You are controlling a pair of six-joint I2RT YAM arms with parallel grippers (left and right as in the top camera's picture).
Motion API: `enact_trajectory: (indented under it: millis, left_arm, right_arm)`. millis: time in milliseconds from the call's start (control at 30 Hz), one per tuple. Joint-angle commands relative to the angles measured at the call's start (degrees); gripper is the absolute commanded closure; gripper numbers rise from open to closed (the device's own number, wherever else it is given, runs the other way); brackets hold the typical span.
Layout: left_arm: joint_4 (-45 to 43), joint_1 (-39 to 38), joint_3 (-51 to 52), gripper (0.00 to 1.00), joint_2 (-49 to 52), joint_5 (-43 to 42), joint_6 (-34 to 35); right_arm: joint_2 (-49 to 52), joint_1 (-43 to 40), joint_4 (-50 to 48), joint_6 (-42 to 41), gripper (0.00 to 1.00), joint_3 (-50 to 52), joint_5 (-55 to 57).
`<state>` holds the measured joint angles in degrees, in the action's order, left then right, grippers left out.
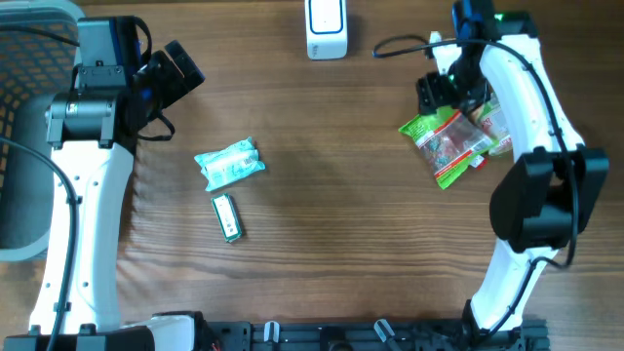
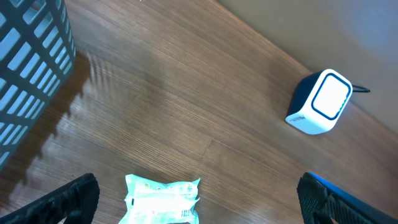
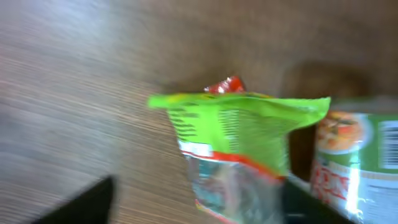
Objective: Scan the item barcode
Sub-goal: 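Carry the green bag right and release it near the noodle cup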
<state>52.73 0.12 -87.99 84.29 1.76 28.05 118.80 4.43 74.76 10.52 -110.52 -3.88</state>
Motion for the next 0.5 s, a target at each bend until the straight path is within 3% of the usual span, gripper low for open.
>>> enact_trajectory:
  millis: [0, 33, 67, 100, 133, 167, 267, 467]
  left_arm:
    - [-0.13, 0.26, -0.85, 0.00, -1.03, -0.24, -1.07]
    - [-0.13, 0.26, -0.85, 0.00, -1.03, -0.24, -1.07]
    - [-0.13, 0.26, -0.85, 0.00, -1.03, -0.24, -1.07]
    - [-0.13, 0.26, -0.85, 0.00, -1.03, -0.24, -1.07]
    - [-0.13, 0.26, -0.85, 0.00, -1.03, -0.24, -1.07]
    - [-0.13, 0.26, -0.85, 0.00, -1.03, -0.24, -1.07]
    - [-0.13, 0.26, -0.85, 0.00, -1.03, -0.24, -1.07]
    - [-0.13, 0.26, -0.85, 0.00, -1.03, -0.24, -1.07]
  right_arm:
    - [-5.44, 0.55, 1.44, -0.17, 0.04, -2.51, -4.04]
    - [-5.49, 0.55, 2.47, -0.13, 0.11, -2.51, -6.05]
    - [-5.49, 0.55, 3.28, -0.13, 0.26, -2.47, -7.34]
    - [-5.33, 0.55, 4.48, -0.15, 0.64, -2.03, -8.92]
    - [-5.33, 0.55, 4.96, -0.24, 0.89, -1.18, -9.35]
    - [-5.33, 0.55, 5.16, -0.44, 0.96, 0.04, -9.27]
    - [-5.14, 0.55, 3.89, -1.95, 0.96, 4.42, -6.56]
    - [-4.90, 0.42, -6.71, -10.69, 0.95, 15.58, 14.05]
